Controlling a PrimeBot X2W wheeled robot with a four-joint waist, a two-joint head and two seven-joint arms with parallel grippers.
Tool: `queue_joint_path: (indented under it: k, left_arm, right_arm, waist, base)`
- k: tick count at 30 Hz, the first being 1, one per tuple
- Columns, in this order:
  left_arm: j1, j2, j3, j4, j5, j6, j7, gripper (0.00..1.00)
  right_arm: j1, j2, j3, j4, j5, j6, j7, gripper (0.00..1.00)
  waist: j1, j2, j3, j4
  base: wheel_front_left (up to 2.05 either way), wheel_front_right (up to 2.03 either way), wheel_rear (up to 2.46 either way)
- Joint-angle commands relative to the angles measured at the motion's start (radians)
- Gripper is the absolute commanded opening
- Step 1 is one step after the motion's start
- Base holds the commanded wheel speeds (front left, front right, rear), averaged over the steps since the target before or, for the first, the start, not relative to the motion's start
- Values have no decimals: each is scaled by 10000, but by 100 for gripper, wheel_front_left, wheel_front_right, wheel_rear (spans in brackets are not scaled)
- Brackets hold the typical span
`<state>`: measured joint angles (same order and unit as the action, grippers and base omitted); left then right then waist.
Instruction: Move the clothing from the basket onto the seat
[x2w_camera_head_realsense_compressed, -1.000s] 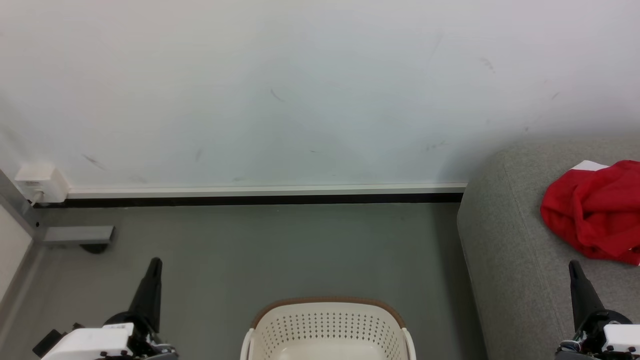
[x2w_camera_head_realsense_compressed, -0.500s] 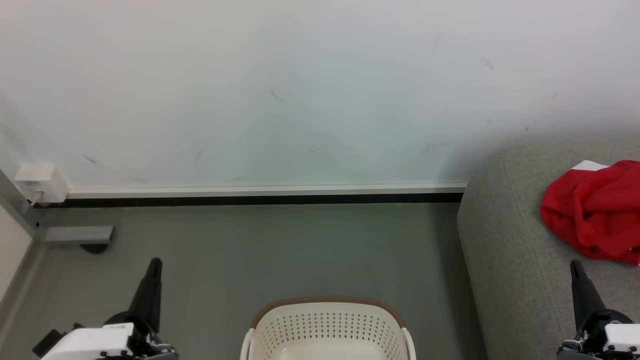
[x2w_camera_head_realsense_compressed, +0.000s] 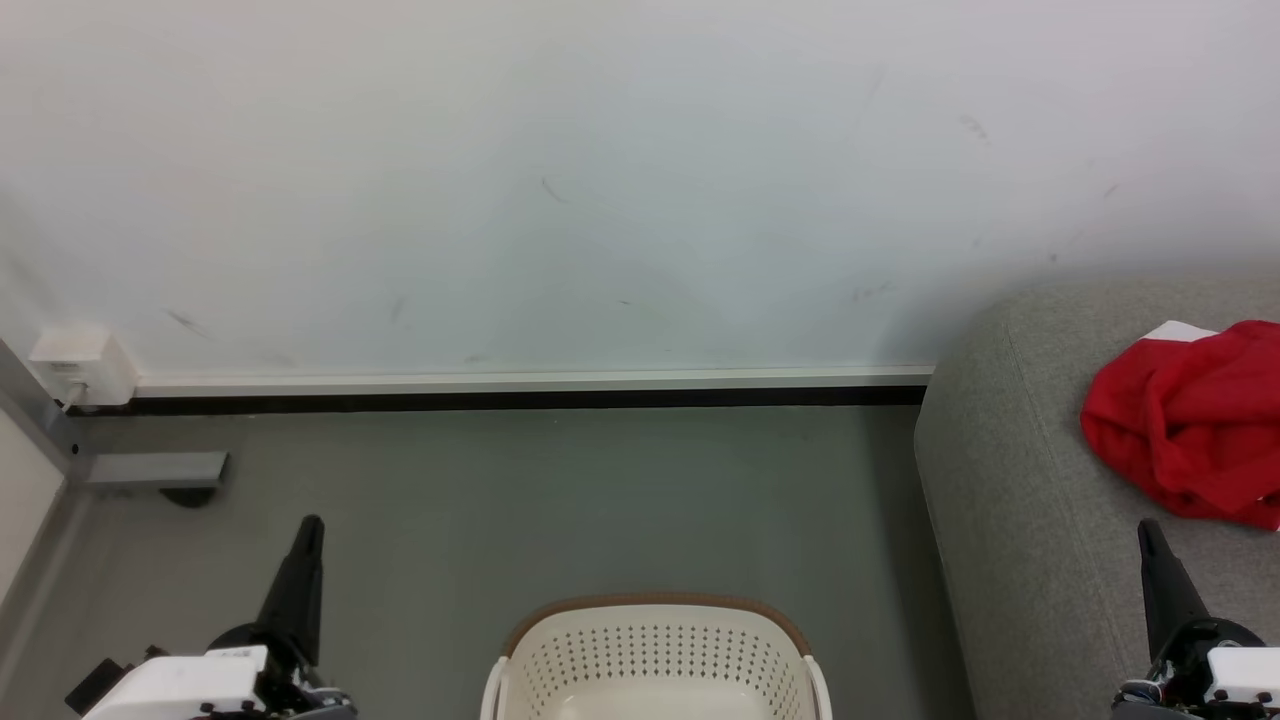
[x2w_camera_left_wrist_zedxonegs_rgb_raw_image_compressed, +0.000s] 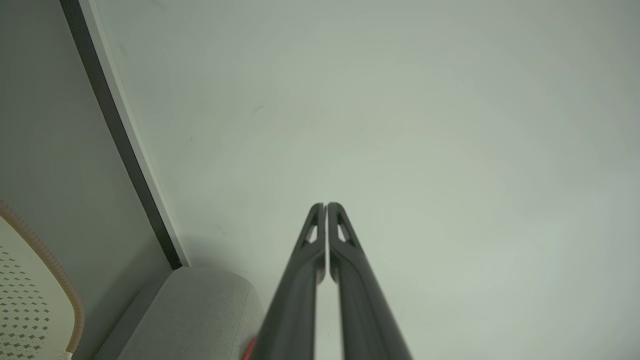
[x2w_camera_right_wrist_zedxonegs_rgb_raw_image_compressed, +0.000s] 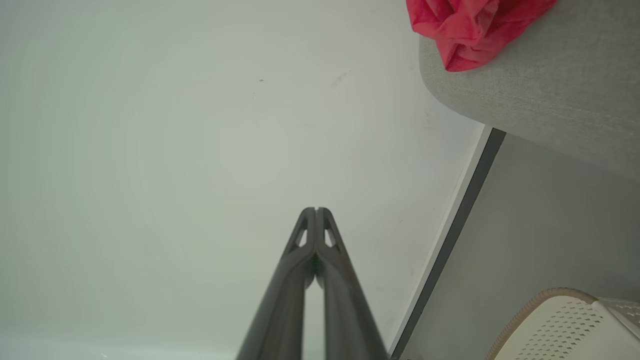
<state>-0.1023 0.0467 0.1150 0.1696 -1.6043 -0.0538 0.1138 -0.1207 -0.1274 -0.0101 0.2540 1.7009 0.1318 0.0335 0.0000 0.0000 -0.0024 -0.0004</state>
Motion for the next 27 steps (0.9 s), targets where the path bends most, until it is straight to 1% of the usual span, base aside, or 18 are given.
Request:
queue_joint_path:
  k: [1, 27]
  left_arm:
    - [-67, 66, 32, -25, -144, -73, 30, 0]
    - [-66, 66, 30, -27, -145, -73, 28, 0]
  right_arm:
    - [-48, -88, 12, -58, 117, -21, -40, 0]
    - [-25, -286, 292, -104, 348, -21, -268, 0]
  waist:
    - [0, 0, 0, 1]
    - [0, 0, 1, 1]
  base:
    - [0, 0, 0]
    - [0, 0, 0]
